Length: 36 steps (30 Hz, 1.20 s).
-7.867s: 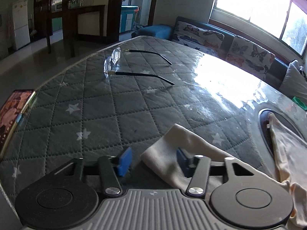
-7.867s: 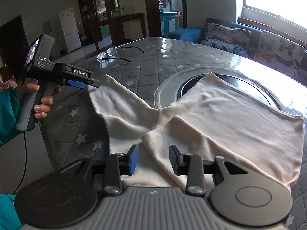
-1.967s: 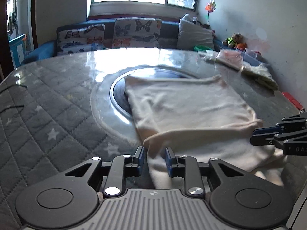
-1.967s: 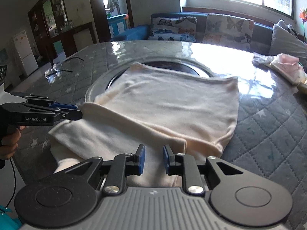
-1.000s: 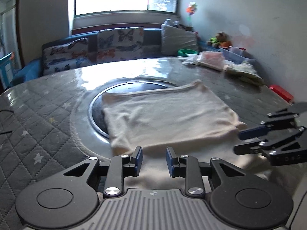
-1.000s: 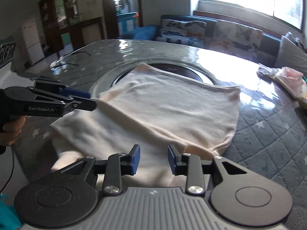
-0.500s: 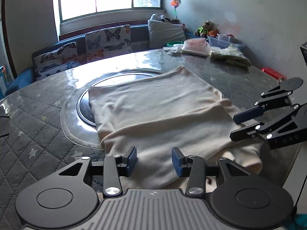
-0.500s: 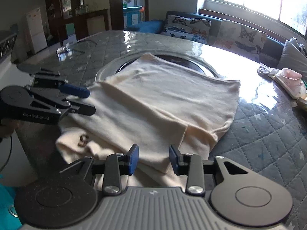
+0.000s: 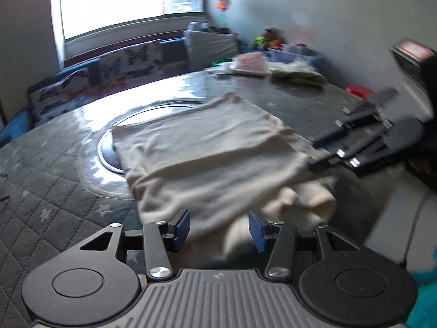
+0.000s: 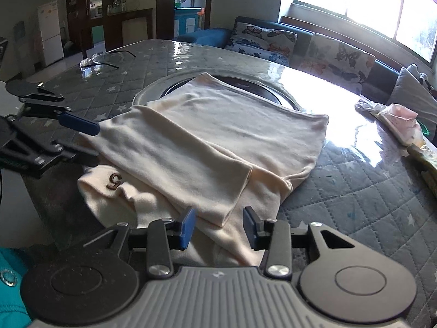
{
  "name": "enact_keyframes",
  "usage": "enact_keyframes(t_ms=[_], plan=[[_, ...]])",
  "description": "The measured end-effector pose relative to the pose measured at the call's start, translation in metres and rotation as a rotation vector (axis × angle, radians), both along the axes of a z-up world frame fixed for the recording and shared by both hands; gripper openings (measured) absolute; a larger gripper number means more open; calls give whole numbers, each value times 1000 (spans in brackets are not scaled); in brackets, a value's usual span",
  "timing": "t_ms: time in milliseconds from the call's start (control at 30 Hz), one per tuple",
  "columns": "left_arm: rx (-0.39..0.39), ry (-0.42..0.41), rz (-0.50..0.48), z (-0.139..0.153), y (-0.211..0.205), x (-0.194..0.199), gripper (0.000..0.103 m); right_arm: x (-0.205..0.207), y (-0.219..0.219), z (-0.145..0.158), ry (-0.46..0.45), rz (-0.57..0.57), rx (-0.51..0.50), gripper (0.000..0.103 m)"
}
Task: Fold clothes
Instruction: 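Close the left gripper on the shirt side edge, then lift the side edge with the left gripper and fold it over the body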
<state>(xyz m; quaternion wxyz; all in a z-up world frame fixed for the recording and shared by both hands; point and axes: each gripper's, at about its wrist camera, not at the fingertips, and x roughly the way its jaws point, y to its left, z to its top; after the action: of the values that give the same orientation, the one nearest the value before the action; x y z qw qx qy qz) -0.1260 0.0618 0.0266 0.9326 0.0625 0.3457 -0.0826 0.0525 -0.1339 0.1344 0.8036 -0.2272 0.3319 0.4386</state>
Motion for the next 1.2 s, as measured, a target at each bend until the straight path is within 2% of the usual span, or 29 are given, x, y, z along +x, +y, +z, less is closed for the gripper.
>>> enact_keyframes(t_ms=[133,367,533,633,833,933,967,1000,1033,1200], plan=[[64,0,-68,-5,-9,-12,51,-6,-3,3,-18,20,-15,44],[129,-7,-108,-15,-18,-15,52,-17,-7,5,-38,49,-39,50],[151,-46,-139,-18,-28,-11,52,-23,-8,3,-50,77,-59,52],[150,-51,-156,-20,-29,-7,48,-25,-9,1,-55,89,-70,53],[155,-56,-182,-23,-30,-8,48,-31,-11,-2,-67,124,-90,54],[157,-63,-185,-25,-31,-7,42,-36,-11,-3,-76,149,-98,55],[156,-69,-183,-25,-32,-7,35,-37,-11,-4,-79,157,-101,56],[151,-75,-181,-24,-33,-7,24,-39,-10,-5,-82,163,-104,56],[142,-80,-179,-23,-33,-7,20,-40,-10,-5,-85,170,-104,56],[89,-94,-126,-13,-28,0,11,-45,-10,-3,-105,202,-89,63]])
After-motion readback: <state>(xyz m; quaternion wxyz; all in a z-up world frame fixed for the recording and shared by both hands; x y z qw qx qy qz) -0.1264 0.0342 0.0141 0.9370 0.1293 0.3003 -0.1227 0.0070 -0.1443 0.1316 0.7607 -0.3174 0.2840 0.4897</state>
